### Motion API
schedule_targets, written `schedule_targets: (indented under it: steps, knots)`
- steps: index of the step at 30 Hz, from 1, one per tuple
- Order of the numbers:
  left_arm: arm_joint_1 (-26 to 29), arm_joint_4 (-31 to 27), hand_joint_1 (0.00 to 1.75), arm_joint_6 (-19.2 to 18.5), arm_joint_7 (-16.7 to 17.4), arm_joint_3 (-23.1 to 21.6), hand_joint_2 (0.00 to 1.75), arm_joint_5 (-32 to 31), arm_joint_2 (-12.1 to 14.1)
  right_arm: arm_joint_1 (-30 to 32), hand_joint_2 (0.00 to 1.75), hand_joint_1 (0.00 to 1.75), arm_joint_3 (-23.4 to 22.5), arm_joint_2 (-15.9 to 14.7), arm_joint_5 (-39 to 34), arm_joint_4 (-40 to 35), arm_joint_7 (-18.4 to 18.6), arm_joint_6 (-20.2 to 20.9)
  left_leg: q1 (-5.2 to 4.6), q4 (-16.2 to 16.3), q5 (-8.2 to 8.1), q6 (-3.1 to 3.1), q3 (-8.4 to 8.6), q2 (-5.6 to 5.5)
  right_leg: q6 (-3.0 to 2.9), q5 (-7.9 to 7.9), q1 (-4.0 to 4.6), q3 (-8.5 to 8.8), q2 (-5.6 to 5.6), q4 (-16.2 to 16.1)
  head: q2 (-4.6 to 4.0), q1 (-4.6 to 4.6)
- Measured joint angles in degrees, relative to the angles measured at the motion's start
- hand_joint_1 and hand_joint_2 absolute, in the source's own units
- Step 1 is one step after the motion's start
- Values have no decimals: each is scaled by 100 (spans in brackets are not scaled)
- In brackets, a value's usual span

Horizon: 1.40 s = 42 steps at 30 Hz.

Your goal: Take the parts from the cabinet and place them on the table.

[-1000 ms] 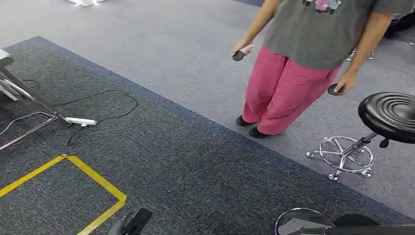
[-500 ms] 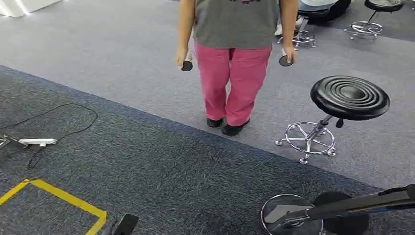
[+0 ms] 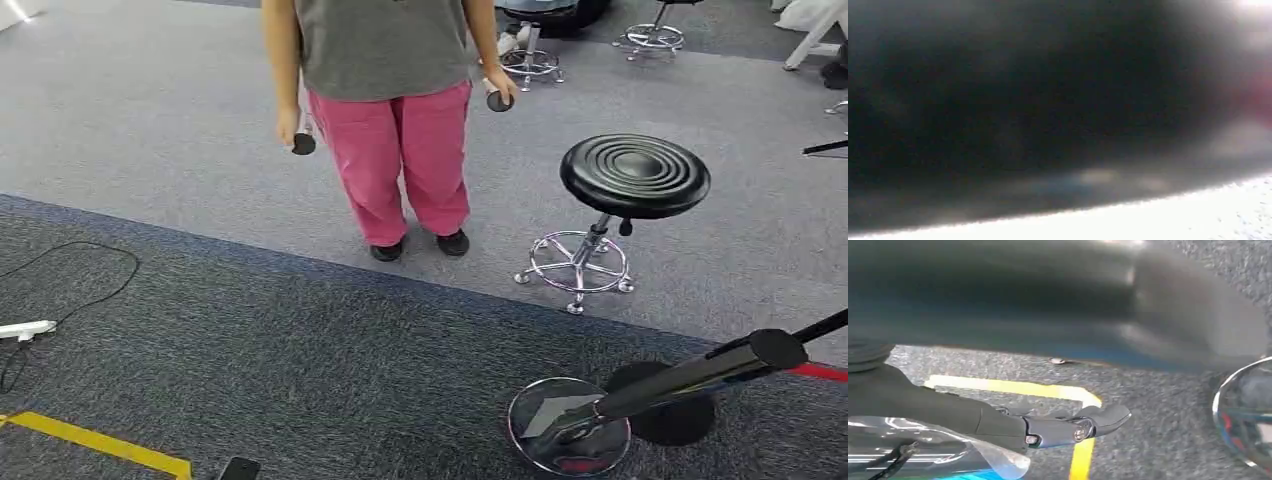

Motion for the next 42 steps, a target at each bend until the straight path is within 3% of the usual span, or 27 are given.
schedule_targets:
  steps: [1,2,3,5,6,8,9,10,11,14,16,17,18,20,22,23,25,26,27,31,33,35,36,38,40,41,42]
  knots:
    - [26,-78,0,-7,4,2,0,-2,-7,4,0,0,0,-11,4,35,0,-2,35,50,-69,-69,-2,-180,-45,24,-40,86,58,-28,0,-13]
    - [46,-140,0,-22,54,9,0,-34,-11,-11,0,0,0,-13,19,69,-5,-2,40,239,-230,-67,-65,-453,-69,26,-39,85,112,-27,0,-29]
    - [105,-221,0,-68,167,31,0,-81,-24,-50,0,0,0,-24,28,107,-18,-15,39,645,-476,-56,-235,-599,-112,41,-38,80,185,-24,0,-42]
    - [367,-584,0,-271,517,127,0,-293,-94,-112,0,0,2,-37,50,201,-35,-39,35,1645,-892,-45,-692,-707,-136,42,-21,78,399,-22,0,-42]
    - [496,-783,0,-359,656,188,0,-370,-149,-116,0,0,2,-46,61,238,-37,-55,34,1894,-920,-36,-836,-717,-141,39,-12,87,495,-21,0,-37]
    - [699,-1161,0,-490,781,326,0,-490,-254,-108,0,0,2,-59,63,306,-37,-85,32,1597,-543,4,-783,-742,-142,36,2,117,681,-19,0,-39]
    - [779,-1380,0,-572,820,423,0,-561,-317,-114,0,0,2,-61,57,336,-37,-120,31,1103,-204,41,-603,-794,-138,33,8,134,775,-19,0,-37]
    - [828,-1528,0,-625,820,508,0,-614,-374,-124,0,0,0,-63,37,352,-42,-138,28,574,90,85,-403,-953,-132,29,8,147,854,-19,0,-42]
    - [846,-1646,0,-687,796,612,0,-680,-416,-140,0,0,0,-63,11,385,-55,-146,33,266,161,146,-299,-1358,-121,25,-4,121,902,-15,0,-28]
    - [812,-1768,0,-866,548,995,0,-1021,-604,-186,0,0,-13,-79,-72,435,-125,-197,10,141,115,131,-282,-1287,17,52,-48,-3,1108,3,0,-35]
    - [686,-1777,0,-949,156,1326,0,-1315,-763,-185,0,0,-39,-116,-103,505,-153,-236,61,30,173,197,-251,-1123,92,53,-55,-41,1162,1,0,-37]
    - [591,-1768,0,-964,-12,1489,0,-1406,-811,-196,0,0,-50,-122,-114,533,-175,-256,53,10,182,226,-231,-1053,102,-41,-25,-109,763,121,0,-22]
    - [510,-1742,0,-970,-171,1664,0,-1487,-879,-235,0,0,-59,-122,-125,562,-179,-262,48,9,180,253,-233,-953,124,-283,-20,-294,489,473,0,55]
    - [373,-1606,0,-970,-368,1961,0,-1615,-942,-304,0,0,-72,-135,-127,597,-190,-282,28,14,172,260,-236,-737,181,-719,-38,-752,329,1375,0,55]
    - [236,-1443,0,-940,-500,2229,0,-1672,-968,-312,0,0,-81,-148,-127,629,-195,-299,26,18,161,257,-234,-537,219,-761,-50,-940,296,1771,0,57]
    - [161,-1366,0,-927,-546,2329,0,-1692,-981,-300,0,0,-92,-164,-129,642,-201,-310,28,18,150,246,-226,-461,227,-574,-57,-802,270,1530,0,61]
    - [23,-1198,0,-894,-605,2482,0,-1746,-995,-301,0,0,-103,-197,-146,656,-223,-321,35,20,124,205,-184,-337,220,-86,-61,-219,111,480,0,61]
    - [-10,-1140,0,-885,-636,2540,0,-1799,-988,-321,0,0,-105,-201,-155,660,-230,-323,15,27,99,166,-144,-277,203,23,-46,57,-220,5,0,70]
    - [-26,-1075,0,-883,-662,2617,0,-1858,-984,-349,0,0,-107,-201,-177,669,-234,-323,-26,37,62,115,-133,-216,151,9,-33,86,-251,-21,0,52]
    - [-112,-898,0,-907,-807,2857,0,-2083,-975,-338,0,0,-155,-212,-216,693,-238,-326,9,9,39,-23,-47,-41,-17,50,-20,47,44,-35,0,24]
    - [-144,-813,0,-924,-839,2953,0,-2149,-962,-339,0,0,-177,-214,-225,697,-234,-321,46,368,-268,-62,-175,-533,-87,91,-39,68,157,-49,0,-24]
    - [-144,-730,0,-929,-839,3049,0,-2168,-957,-359,0,0,-192,-214,-227,708,-236,-315,41,1368,-755,-69,-611,-703,-124,104,-23,59,323,-45,0,-28]
    - [-152,-692,0,-931,-842,3091,0,-2201,-957,-351,0,0,-197,-214,-230,712,-234,-315,39,1780,-866,-65,-818,-715,-127,102,-6,60,416,-44,0,-26]
    - [-182,-631,0,-933,-866,3165,0,-2271,-957,-336,0,0,-210,-214,-230,721,-221,-319,36,1758,-638,-27,-869,-725,-128,101,17,77,587,-42,0,-26]
    - [-223,-583,0,-933,-890,3233,0,-2313,-953,-337,0,0,-216,-214,-229,723,-216,-334,24,844,-36,52,-515,-826,-127,102,40,102,777,-37,0,-31]
    - [-236,-563,0,-933,-907,3270,0,-2330,-942,-338,0,0,-223,-214,-229,723,-214,-341,24,348,211,118,-319,-1086,-126,102,36,99,848,-37,0,-31]
    - [-259,-542,0,-931,-927,3305,0,-2348,-927,-350,0,0,-230,-205,-232,739,-212,-341,39,200,155,199,-270,-1378,-101,97,63,82,895,-14,0,-6]
